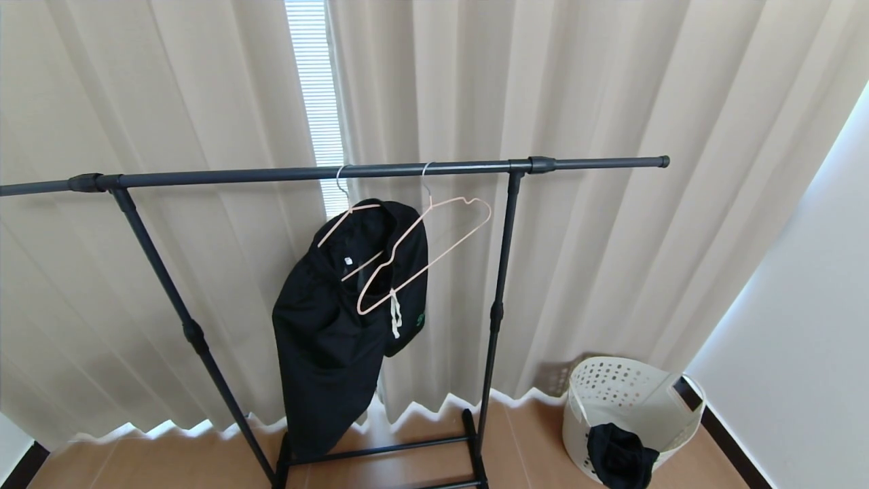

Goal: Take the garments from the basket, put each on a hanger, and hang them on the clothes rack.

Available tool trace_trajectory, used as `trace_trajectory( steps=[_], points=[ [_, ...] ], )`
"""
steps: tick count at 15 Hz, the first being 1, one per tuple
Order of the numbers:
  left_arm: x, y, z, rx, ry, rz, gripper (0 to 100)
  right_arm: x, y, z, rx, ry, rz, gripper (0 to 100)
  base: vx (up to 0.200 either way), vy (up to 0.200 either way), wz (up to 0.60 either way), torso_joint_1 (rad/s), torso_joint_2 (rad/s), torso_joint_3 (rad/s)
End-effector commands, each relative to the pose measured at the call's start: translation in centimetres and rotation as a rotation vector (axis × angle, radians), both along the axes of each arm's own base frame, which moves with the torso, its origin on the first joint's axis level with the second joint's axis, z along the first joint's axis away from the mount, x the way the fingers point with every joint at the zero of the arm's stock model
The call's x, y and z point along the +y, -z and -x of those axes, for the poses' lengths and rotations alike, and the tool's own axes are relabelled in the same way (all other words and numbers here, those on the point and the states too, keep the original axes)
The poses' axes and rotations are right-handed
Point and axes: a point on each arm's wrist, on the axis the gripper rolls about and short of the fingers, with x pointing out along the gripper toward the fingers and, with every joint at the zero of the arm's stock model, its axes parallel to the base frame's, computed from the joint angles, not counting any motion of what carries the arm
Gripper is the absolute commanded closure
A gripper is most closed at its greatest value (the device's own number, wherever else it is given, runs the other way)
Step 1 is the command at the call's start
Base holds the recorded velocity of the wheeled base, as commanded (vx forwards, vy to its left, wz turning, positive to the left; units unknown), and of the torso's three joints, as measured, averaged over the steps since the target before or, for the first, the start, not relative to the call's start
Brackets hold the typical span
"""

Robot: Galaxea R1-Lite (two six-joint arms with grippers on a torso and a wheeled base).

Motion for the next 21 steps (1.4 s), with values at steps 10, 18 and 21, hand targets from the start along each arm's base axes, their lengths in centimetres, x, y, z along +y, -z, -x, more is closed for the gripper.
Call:
trace_trajectory(
  steps=[10,18,21],
  points=[
    [0.3,0.9,0.9,0.005,-0.185,-0.03,0,-0.1,0.0,0.1,-0.011,0.128,-0.009,0,0.0,0.0,0.0,0.0,0.0,0.0],
    [0.2,1.3,3.2,-0.268,-0.298,0.025,0,-0.3,0.1,1.5,-0.182,0.386,-0.053,0,0.0,0.0,0.0,0.0,0.0,0.0],
    [0.2,1.3,3.2,-0.271,-0.29,0.023,0,-0.1,0.2,1.8,-0.217,0.48,-0.056,0,0.0,0.0,0.0,0.0,0.0,0.0]
  ],
)
